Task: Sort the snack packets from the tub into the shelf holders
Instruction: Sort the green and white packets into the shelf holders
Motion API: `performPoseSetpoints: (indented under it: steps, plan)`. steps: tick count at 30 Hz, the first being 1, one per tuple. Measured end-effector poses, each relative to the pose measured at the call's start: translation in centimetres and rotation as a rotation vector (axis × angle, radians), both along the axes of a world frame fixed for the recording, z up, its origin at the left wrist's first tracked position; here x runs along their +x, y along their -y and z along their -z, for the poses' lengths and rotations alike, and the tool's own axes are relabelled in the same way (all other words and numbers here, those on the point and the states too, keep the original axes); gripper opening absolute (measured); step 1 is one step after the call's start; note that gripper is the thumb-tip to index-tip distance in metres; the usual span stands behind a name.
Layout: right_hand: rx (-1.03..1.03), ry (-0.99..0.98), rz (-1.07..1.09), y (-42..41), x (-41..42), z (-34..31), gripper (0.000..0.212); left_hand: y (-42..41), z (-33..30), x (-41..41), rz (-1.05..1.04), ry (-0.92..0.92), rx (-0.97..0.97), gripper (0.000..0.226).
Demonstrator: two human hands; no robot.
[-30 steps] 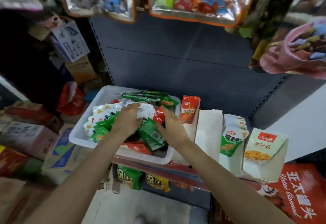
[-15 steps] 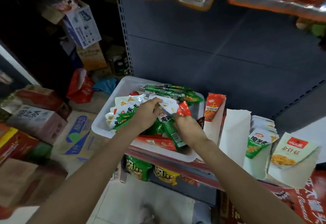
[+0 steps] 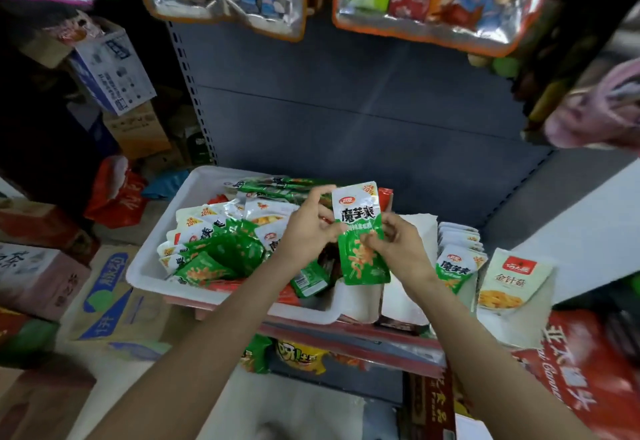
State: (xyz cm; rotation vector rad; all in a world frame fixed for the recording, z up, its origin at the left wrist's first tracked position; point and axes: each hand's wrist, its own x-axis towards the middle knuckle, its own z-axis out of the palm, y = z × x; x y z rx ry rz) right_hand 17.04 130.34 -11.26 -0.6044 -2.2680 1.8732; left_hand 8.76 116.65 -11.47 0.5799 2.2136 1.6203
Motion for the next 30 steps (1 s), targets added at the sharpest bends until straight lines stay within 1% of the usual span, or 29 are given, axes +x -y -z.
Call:
performPoseSetpoints:
  steps: [3,5,6,7,9,13,15,18,24,30]
  plan:
    - [0.075,-0.060,0.009,-2.6,1.7,-0.7,0.056,-3.2,-0.7,1.3,0.077,-0.040,-0.013,0.058]
    - [0.204,-0.094,-0.014,-4.5,3.0,-1.2,0.082,-5.4,-0.7,2.2,0.100,-0.107,-0.028,0.055]
    - [0.285,-0.089,-0.016,-5.5,3.5,-1.3,0.089,-6.6,-0.6,2.6,0.106,-0.142,-0.039,0.055]
    - [0.359,-0.084,-0.009,-6.3,4.1,-1.6,0.091,-7.7,-0.6,2.9,0.112,-0.167,-0.044,0.054]
    - [0.437,-0.097,0.042,-8.2,5.3,-1.9,0.085,-9.9,-0.7,3.7,0.130,-0.194,-0.039,0.053]
    - [0.493,-0.128,0.156,-12.0,7.2,-2.0,0.050,-13.3,-0.9,5.3,0.189,-0.299,-0.100,0.054]
    - [0.503,-0.117,0.175,-13.5,7.7,-1.7,0.040,-14.5,-0.7,6.1,0.208,-0.326,-0.134,0.053]
    - [0.534,-0.094,0.173,-14.7,8.4,-1.0,0.035,-15.7,-0.4,6.9,0.223,-0.348,-0.174,0.054]
    - [0.569,-0.100,0.181,-15.7,8.7,-0.6,0.034,-16.9,-0.3,7.3,0.197,-0.377,-0.210,0.048]
    - [0.651,0.045,0.088,-16.3,8.5,1.5,0.022,-17.3,1.4,7.5,0.141,-0.459,-0.339,0.023]
